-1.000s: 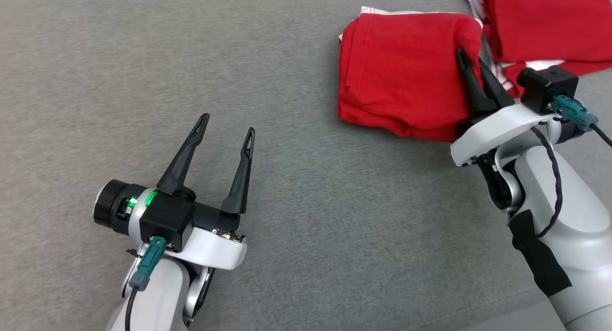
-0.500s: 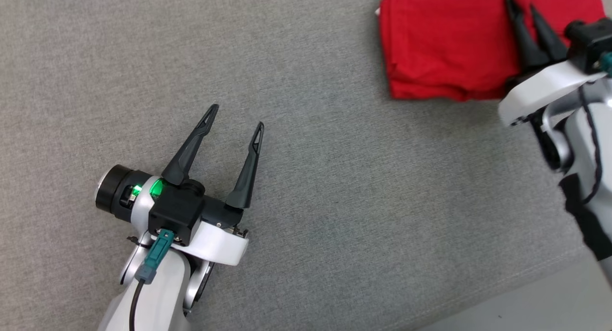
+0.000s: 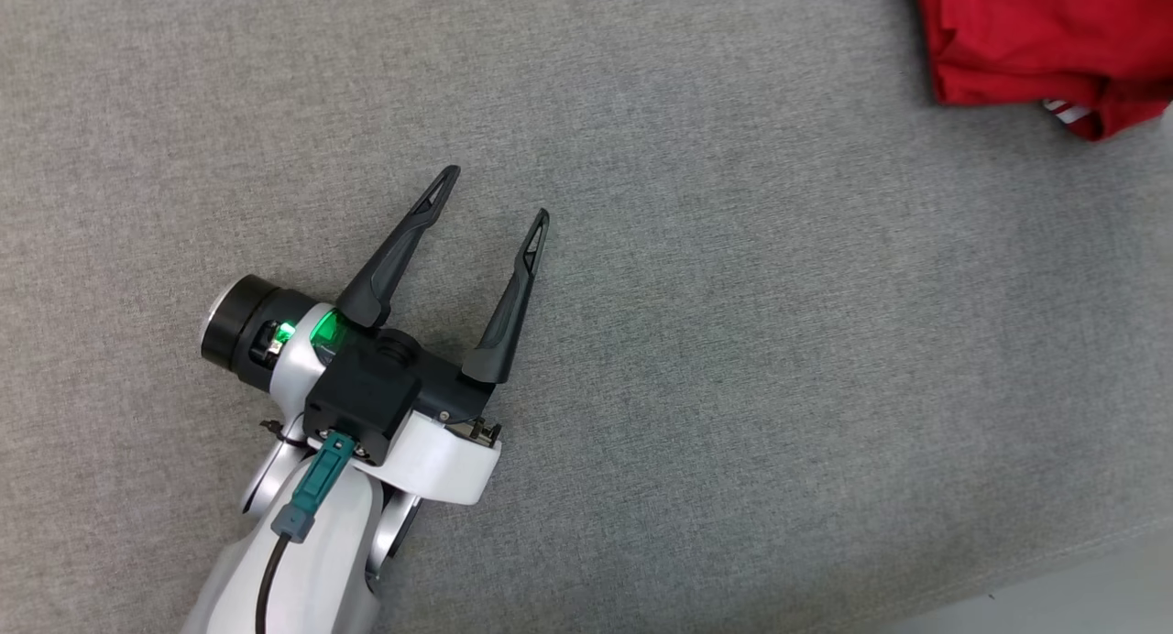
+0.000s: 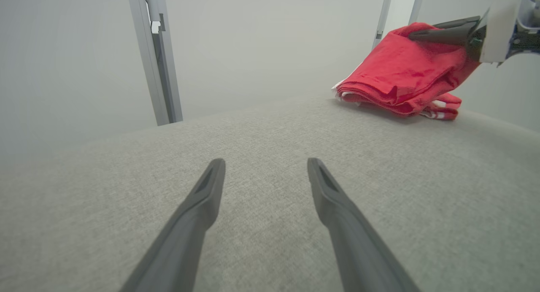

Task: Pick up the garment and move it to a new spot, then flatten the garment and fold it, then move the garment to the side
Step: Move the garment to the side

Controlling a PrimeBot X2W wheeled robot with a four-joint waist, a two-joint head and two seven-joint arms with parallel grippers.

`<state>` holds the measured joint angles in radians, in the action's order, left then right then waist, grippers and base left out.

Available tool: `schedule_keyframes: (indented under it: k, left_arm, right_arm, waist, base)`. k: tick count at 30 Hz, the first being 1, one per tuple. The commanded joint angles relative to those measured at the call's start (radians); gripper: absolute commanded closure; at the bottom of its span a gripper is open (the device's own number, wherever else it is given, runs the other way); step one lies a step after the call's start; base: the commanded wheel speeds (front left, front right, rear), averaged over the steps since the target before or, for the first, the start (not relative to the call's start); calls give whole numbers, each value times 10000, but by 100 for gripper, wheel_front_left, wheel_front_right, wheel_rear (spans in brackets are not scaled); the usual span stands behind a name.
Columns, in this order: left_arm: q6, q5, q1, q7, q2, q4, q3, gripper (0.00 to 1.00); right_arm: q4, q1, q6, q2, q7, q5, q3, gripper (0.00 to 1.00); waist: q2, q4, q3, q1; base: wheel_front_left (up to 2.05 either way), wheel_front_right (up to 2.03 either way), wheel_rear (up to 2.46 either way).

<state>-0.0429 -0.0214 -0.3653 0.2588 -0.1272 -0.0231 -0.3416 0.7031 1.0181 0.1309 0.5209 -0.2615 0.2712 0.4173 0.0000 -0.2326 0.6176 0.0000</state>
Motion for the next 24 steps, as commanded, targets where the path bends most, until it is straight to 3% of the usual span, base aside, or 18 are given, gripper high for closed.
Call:
schedule_keyframes:
  k: [1,9,13,14,15,19,24]
  left_arm:
    - [32,95,-28,-73,-234,-232,55,0]
    - [122,50,-101,-128,-352,-193,84,0]
    - [117,-1,-154,-171,-364,-203,40,0]
    - [101,-18,-181,-179,-352,-206,10,0]
    - [82,-25,-204,-185,-340,-210,-18,0]
    - [80,-98,-243,-148,-276,-204,-96,0]
    - [169,-220,-120,-94,-248,-230,-79,0]
  right_arm:
    - [38,194,0,248,-49,98,-105,100]
    - [-171,339,0,649,-47,30,-410,100]
    - [369,206,0,569,-47,21,-268,100]
    - [536,238,0,546,-47,-13,-295,87]
    - [737,286,0,519,-47,-66,-313,0]
    - [1386,553,0,535,-47,-544,-766,0]
    - [1408,669,0,181,-47,-1893,-2317,0]
  waist:
    - [0,100,152,0]
    - [0,130,284,0]
    - [0,159,281,0]
    - [0,179,276,0]
    - [0,203,267,0]
    - [0,306,179,0]
    - [0,356,-104,0]
  base:
    - [0,0,0]
    - [0,0,0]
    - [0,0,0]
    - [0,0,0]
    - [0,0,0]
    - [0,0,0]
    - [0,0,0]
